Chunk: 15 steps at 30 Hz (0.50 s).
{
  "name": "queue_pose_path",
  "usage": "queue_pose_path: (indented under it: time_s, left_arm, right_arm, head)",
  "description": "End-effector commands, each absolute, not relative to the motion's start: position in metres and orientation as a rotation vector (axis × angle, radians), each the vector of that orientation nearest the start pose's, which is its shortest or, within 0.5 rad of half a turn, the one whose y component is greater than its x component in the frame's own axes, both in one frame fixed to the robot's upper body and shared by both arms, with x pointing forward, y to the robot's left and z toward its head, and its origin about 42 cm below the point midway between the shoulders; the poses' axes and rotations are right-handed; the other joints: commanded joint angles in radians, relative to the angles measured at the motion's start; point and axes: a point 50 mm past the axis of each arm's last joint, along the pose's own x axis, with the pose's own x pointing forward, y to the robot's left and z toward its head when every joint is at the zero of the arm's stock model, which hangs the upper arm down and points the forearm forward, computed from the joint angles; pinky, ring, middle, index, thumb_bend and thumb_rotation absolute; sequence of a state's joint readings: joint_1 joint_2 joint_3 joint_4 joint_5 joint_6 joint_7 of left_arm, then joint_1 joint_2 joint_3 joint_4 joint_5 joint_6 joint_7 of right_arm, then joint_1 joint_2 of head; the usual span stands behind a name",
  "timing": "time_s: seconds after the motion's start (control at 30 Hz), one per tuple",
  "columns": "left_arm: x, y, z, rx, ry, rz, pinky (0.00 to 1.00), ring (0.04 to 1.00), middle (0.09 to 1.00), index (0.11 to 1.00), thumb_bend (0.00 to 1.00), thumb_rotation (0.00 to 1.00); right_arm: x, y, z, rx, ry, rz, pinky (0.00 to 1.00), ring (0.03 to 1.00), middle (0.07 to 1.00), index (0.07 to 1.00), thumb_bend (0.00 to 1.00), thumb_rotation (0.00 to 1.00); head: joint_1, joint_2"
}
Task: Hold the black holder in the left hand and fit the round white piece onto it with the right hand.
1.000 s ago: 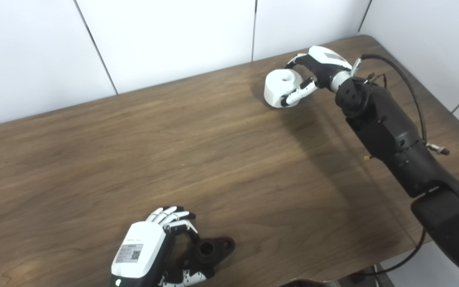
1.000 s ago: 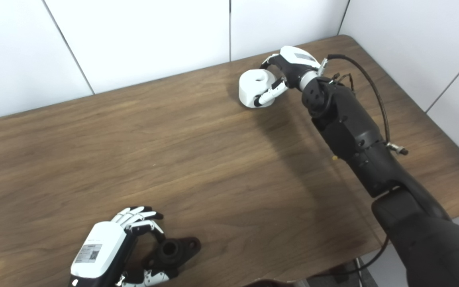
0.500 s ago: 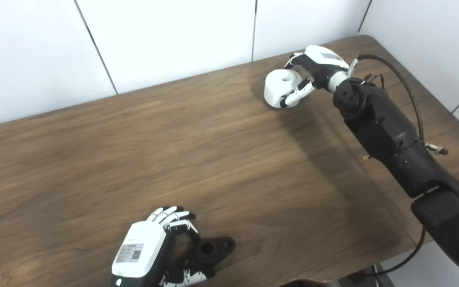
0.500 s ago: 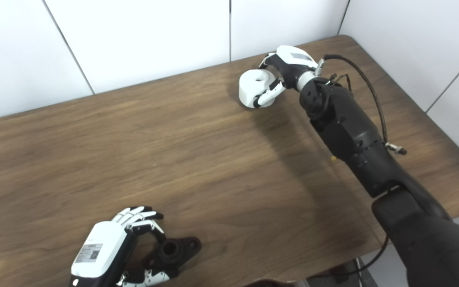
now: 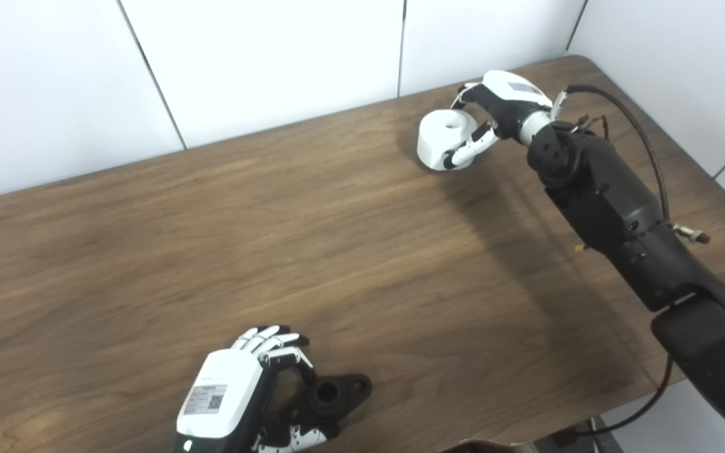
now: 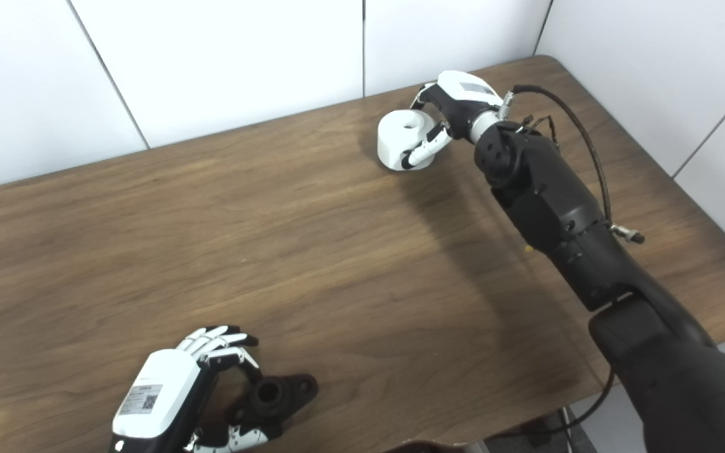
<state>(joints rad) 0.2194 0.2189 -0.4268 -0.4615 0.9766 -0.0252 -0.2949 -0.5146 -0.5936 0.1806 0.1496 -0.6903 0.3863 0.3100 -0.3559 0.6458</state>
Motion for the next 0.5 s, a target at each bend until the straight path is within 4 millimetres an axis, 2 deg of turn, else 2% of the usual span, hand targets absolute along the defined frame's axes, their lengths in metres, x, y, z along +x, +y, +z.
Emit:
queue_pose_path:
  time_s: [0.0, 0.47]
  left_arm:
    - [0.1711, 0.1615, 0.1303, 1.119, -0.157, -0.632, 0.87, 0.852, 0.778, 0.488, 0.52, 0.05]
    - [0.1705, 0.162, 0.1318, 1.119, -0.153, -0.633, 0.88, 0.857, 0.781, 0.488, 0.52, 0.05]
  right_arm:
    - [0.4367, -0.3551, 0.2837, -1.295, 0.053, -0.052, 0.89, 0.961, 0.916, 0.649, 0.77, 0.26]
    - [0.4375, -0.3548, 0.2864, -1.312, 0.046, -0.05, 0.89, 0.958, 0.91, 0.639, 0.76, 0.28]
  head:
    - [-0.001, 0.0]
    - [-0.005, 0.007]
